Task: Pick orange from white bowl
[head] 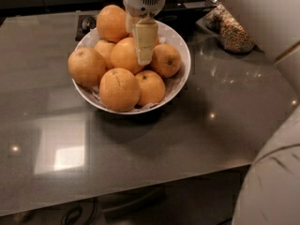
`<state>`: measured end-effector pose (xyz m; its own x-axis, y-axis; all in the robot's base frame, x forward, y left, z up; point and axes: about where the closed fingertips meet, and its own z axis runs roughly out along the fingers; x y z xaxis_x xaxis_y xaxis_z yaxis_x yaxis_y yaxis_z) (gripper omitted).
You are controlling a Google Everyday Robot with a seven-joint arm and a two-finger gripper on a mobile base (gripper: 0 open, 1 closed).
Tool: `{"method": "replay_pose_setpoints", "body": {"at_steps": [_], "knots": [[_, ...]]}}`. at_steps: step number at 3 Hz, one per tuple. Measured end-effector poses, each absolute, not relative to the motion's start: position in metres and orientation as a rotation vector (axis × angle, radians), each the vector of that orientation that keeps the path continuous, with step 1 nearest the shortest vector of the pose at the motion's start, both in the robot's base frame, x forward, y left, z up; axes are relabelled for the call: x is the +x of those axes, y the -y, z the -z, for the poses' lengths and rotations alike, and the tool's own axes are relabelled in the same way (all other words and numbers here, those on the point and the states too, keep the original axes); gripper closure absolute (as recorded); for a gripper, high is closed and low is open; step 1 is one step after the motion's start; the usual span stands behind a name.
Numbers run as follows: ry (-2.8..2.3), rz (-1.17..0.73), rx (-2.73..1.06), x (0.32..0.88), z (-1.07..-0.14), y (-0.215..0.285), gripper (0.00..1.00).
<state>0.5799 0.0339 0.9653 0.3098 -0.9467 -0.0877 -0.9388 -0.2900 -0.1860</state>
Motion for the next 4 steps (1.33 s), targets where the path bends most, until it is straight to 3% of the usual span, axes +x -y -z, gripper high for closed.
{"method": "replay_pose_setpoints", "body": {"at_steps": [4], "knots": [[-1.762,-0.078,-2.416,0.574,-0.936,-0.046,0.27]]}}
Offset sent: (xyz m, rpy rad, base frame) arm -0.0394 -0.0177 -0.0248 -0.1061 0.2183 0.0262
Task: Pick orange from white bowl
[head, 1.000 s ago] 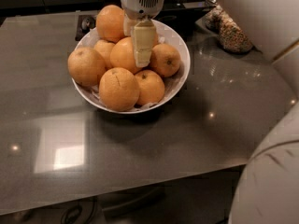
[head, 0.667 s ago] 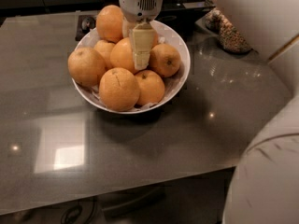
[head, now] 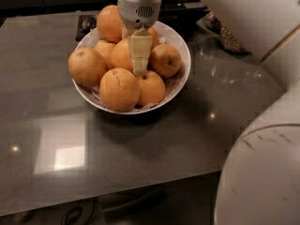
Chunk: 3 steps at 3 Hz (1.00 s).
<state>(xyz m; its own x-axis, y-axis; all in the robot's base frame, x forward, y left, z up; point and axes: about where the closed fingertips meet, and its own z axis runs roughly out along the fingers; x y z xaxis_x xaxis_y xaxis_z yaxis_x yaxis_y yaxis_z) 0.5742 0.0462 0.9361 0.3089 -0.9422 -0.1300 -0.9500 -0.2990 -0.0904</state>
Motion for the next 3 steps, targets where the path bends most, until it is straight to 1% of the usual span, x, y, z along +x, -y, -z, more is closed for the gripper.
{"method": "replay_pose_setpoints", "body": {"at_steps": [1,2,3], "knots": [[-1.781,-0.124,-2.425,0.5686,-0.9267,-0.0467,0.23],[-1.780,-0.124,-2.425,0.5686,-0.9267,-0.0467,0.42],[-1.764,-0.112,-2.402,0.5724,-0.9288,-0.0499,0.81]]}}
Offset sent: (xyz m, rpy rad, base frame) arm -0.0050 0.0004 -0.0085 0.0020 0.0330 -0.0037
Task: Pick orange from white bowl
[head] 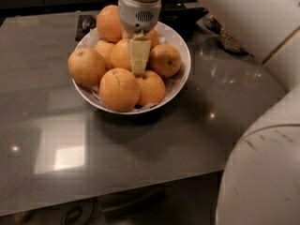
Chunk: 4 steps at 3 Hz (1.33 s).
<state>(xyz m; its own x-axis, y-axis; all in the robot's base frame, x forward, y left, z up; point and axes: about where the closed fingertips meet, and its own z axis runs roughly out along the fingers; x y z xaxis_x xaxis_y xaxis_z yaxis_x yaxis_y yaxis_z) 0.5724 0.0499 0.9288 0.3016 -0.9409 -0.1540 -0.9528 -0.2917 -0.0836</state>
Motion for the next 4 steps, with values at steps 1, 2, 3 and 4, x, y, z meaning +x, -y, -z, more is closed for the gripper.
{"method": "replay_pose_setpoints", "body": {"at_steps": [1,2,3,4], "knots": [[-1.742,-0.095,-2.372,0.576,-0.933,-0.053,1.00],[-1.735,-0.040,-2.301,0.561,-0.953,-0.045,1.00],[-1.707,0.016,-2.239,0.538,-0.979,-0.039,1.00],[-1.677,0.040,-2.203,0.517,-0.998,-0.037,1.00]]}}
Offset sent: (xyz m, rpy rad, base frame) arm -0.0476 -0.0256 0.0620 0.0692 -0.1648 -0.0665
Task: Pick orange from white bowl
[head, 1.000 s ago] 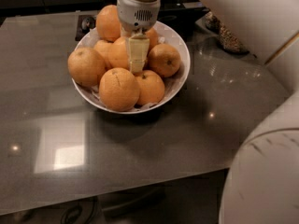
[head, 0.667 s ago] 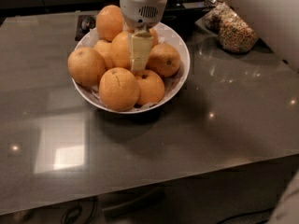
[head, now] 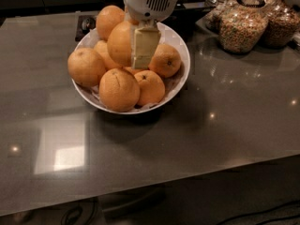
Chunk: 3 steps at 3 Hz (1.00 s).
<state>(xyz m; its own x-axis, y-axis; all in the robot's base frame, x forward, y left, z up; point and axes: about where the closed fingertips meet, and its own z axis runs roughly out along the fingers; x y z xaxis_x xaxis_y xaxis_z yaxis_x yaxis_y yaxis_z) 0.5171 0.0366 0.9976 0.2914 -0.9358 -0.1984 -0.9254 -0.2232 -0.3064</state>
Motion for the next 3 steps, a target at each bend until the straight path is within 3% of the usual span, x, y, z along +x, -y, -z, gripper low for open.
{"method": "replay_pose_setpoints", "body": {"at_steps": [2,3], "knots": [[-1.599,0.073,-2.111,0.426,-1.033,-0.029,1.00],[-1.595,0.079,-2.110,0.424,-1.035,-0.028,1.00]]}}
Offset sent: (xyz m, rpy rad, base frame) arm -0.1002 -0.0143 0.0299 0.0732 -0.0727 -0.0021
